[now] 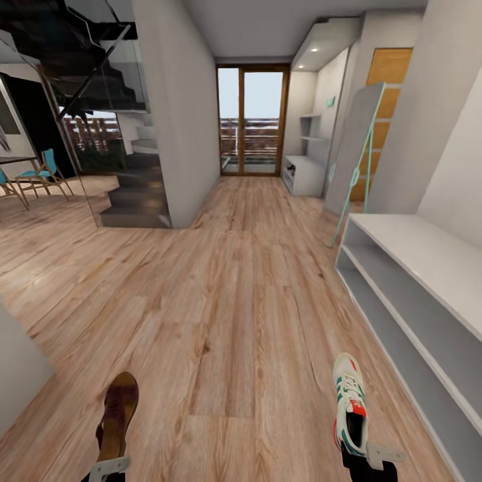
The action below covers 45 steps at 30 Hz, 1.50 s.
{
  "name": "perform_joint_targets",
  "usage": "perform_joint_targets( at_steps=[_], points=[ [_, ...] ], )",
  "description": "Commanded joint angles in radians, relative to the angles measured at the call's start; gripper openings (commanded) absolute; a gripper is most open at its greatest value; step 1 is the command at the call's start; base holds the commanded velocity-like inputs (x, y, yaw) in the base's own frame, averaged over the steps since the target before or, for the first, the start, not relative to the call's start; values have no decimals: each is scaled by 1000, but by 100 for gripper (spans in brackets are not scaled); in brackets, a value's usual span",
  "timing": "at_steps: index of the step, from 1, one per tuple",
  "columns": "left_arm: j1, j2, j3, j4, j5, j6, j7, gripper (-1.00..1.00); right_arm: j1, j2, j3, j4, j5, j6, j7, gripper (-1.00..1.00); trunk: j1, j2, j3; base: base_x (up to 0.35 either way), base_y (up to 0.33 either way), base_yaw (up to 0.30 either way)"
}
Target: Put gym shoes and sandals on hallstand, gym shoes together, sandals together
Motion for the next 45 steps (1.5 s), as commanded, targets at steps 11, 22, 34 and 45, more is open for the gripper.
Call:
perform_joint_targets(
  at_steps=[11, 22, 34, 45],
  points=[
    [-1, -1, 11, 2, -12, -4, -5, -100, -1, 1, -3, 1, -1, -4, 0, -100, 0, 0, -1, 331, 85, 0],
    [-1, -2, 11, 2, -12, -4, -4, -100, -1, 0, -3, 1, -1, -5, 0, -100, 0, 0, -1, 334, 22, 0],
    [-1, -2, 13, 2, -10, -4, -4, -100, -1, 1, -3, 2, -1, -4, 0, -100, 0, 0, -1, 334, 0, 0],
    [-1, -2, 14, 2, -11, -5, -4, -100, -1, 0, -3, 1, -2, -5, 0, -100, 0, 0, -1, 335, 0, 0]
  ],
)
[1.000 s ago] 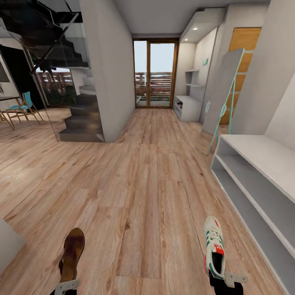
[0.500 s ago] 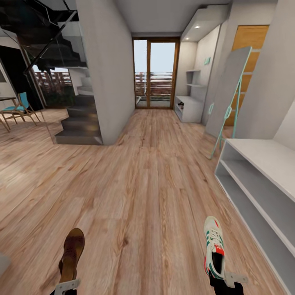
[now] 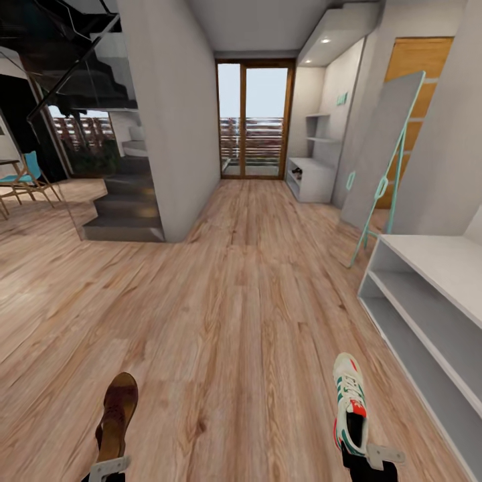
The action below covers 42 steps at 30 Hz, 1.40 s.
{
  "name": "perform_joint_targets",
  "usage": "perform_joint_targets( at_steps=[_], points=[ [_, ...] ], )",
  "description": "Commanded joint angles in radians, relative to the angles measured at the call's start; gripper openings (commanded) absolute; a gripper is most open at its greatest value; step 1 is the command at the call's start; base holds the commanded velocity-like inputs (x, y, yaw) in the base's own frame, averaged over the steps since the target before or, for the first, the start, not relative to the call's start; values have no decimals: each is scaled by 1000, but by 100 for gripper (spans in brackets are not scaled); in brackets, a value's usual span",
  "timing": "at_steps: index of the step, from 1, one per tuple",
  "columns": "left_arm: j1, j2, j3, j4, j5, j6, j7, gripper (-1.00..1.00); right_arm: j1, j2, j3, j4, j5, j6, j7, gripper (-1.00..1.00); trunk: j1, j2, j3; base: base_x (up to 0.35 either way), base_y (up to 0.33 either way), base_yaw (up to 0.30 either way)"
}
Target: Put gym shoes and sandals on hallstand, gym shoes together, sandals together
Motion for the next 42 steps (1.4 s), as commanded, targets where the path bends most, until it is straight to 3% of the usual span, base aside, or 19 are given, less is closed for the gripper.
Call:
perform_joint_targets(
  at_steps=[1, 42],
  points=[
    [-1, -1, 9, 0, -13, -3, -5, -100, -1, 0, -3, 1, 0, -3, 1, -100, 0, 0, -1, 335, 0, 0],
    [-1, 1, 11, 0, -13, -4, -5, -100, -1, 1, -3, 1, 0, -3, 1, -100, 0, 0, -1, 336, 0, 0]
  ],
)
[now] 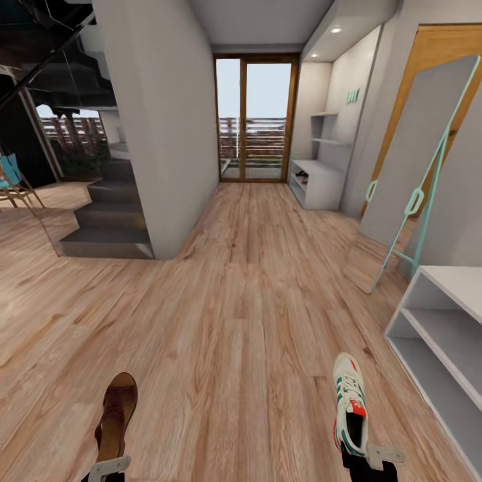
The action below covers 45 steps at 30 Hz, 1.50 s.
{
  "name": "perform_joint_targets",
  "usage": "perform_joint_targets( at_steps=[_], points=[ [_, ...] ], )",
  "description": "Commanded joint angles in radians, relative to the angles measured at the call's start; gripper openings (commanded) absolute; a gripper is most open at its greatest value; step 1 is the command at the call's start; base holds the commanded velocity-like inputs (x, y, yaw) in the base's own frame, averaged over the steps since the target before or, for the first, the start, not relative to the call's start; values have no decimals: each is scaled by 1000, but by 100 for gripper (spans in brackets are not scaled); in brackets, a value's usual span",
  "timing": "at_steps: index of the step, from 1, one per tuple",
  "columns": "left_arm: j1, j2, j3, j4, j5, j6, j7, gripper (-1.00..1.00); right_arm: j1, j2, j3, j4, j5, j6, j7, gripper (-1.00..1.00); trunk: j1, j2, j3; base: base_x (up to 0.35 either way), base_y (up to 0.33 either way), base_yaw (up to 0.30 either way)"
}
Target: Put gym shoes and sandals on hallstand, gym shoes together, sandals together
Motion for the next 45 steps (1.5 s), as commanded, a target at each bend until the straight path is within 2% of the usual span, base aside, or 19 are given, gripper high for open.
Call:
perform_joint_targets(
  at_steps=[1, 45],
  points=[
    [-1, -1, 9, 0, -14, -3, -5, -100, -1, 0, -3, 0, 0, -4, 1, -100, 0, 0, -1, 337, 0, 0],
    [-1, -1, 12, 0, -13, -3, -4, -100, -1, -2, -3, 1, -2, -2, 4, -100, 0, 0, -1, 338, 0, 0]
  ],
)
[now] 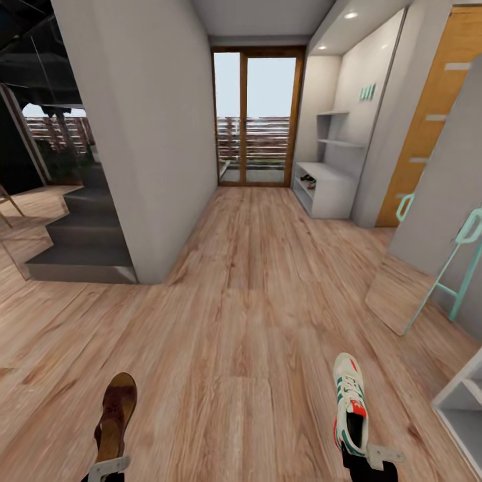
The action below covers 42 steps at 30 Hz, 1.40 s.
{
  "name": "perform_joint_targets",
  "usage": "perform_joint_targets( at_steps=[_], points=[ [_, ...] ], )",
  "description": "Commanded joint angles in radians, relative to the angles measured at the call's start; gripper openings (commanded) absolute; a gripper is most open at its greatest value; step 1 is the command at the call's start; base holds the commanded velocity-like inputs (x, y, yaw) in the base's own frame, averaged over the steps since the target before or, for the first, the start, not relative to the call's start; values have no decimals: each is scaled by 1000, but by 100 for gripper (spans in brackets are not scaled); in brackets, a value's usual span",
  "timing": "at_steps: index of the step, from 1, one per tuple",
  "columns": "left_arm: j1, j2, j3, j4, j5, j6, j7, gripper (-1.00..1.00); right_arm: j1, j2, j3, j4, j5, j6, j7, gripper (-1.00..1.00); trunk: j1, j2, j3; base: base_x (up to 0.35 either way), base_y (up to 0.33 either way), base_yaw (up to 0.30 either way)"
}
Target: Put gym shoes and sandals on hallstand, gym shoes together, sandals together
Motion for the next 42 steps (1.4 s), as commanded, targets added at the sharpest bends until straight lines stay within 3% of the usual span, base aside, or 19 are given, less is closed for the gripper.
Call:
perform_joint_targets(
  at_steps=[1, 42],
  points=[
    [-1, 0, 9, 0, -13, -4, -5, -100, -1, 0, -3, 1, 0, -4, 2, -100, 0, 0, -1, 338, 0, 0],
    [-1, -1, 9, 0, -13, -4, -5, -100, -1, 1, -3, 1, -1, -3, -2, -100, 0, 0, -1, 338, 0, 0]
  ],
)
